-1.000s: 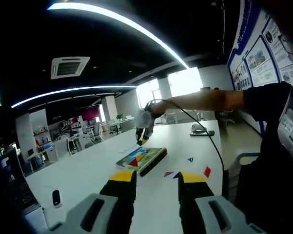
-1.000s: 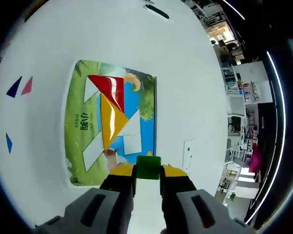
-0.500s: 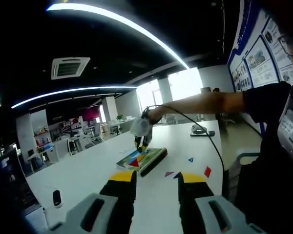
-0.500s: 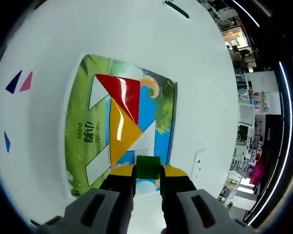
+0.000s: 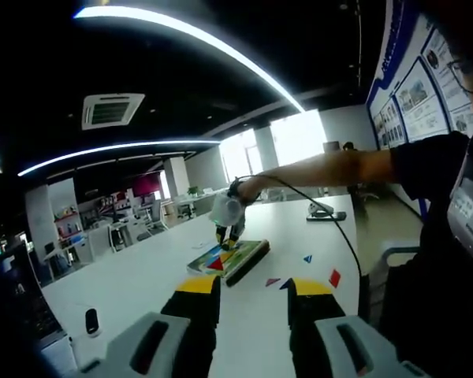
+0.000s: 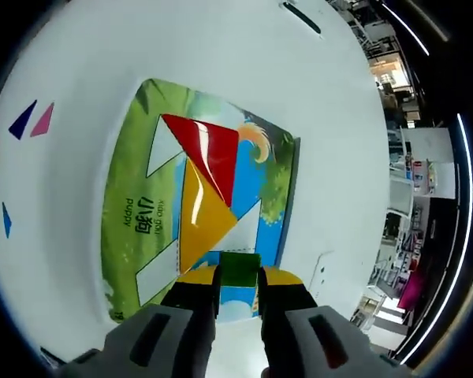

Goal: Pick up the tangram pieces one by one and place each piece onto its matching region on the pattern sheet, fitting the shapes together until the outline on the sheet is completely filled by the tangram pieces

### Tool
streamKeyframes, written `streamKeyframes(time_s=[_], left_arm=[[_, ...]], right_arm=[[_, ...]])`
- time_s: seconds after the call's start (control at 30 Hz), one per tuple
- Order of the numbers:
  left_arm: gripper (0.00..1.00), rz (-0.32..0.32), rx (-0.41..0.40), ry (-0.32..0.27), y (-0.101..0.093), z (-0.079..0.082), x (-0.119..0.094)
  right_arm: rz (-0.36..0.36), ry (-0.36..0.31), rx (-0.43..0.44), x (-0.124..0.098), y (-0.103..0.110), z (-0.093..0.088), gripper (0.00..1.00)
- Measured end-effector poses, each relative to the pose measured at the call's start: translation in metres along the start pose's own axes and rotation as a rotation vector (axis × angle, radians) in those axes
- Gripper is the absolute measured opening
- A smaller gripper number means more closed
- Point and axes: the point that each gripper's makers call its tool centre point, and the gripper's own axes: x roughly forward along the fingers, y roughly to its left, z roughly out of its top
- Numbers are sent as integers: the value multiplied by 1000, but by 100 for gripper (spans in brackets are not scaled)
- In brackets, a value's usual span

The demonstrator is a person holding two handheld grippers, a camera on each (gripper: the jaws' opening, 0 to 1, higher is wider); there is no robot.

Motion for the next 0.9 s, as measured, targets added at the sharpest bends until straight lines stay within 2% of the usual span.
streamKeyframes(time_s=[0.13, 0.53, 0.7, 0.9], left_arm=[[36, 0, 1, -2, -1, 0, 0], [36, -2, -1, -5, 1, 1, 0], [36, 11, -3, -15, 4, 3, -1], [36, 9, -1, -14, 3, 4, -2]], right_arm=[[-2, 6, -14, 0, 0, 1, 21], [-7, 16, 27, 0, 1, 0, 21], [-11, 13, -6, 1, 0, 0, 21], [-9, 15, 1, 1, 0, 1, 21]])
